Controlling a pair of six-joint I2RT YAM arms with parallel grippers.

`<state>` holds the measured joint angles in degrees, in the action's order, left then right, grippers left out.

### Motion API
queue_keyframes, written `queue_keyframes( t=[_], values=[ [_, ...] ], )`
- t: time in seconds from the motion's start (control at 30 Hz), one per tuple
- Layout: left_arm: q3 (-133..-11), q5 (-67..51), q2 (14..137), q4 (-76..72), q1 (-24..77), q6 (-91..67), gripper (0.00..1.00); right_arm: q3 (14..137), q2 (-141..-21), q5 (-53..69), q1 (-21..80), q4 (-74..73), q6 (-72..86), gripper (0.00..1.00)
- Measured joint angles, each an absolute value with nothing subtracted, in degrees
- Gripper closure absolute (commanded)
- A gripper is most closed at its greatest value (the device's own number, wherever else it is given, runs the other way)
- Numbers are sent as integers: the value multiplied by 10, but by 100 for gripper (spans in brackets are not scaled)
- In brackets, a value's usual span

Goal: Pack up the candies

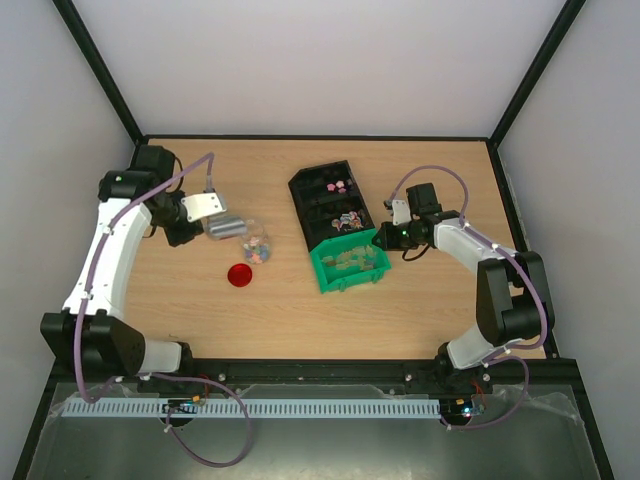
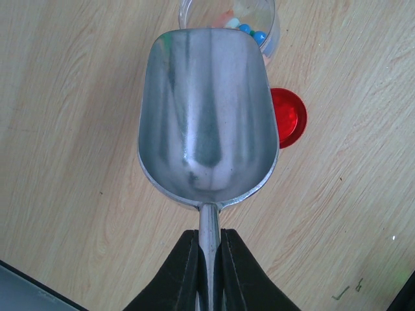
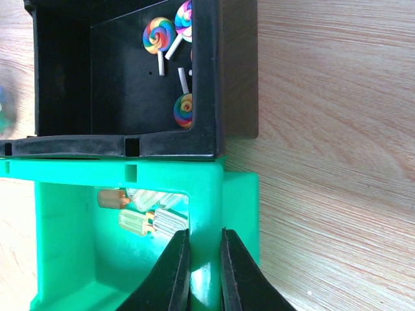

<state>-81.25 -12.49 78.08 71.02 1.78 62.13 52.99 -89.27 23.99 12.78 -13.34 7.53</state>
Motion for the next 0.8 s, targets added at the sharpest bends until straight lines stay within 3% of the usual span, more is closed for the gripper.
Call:
queue_keyframes(
  t=[0.63,0.8],
  values=[
    [-742,-154,668,627,27,670,98,530,-893,240,128,-133,75,99],
    [-788,-159,689,632,134,598,98,530,-893,240,128,-133,75,99]
  ],
)
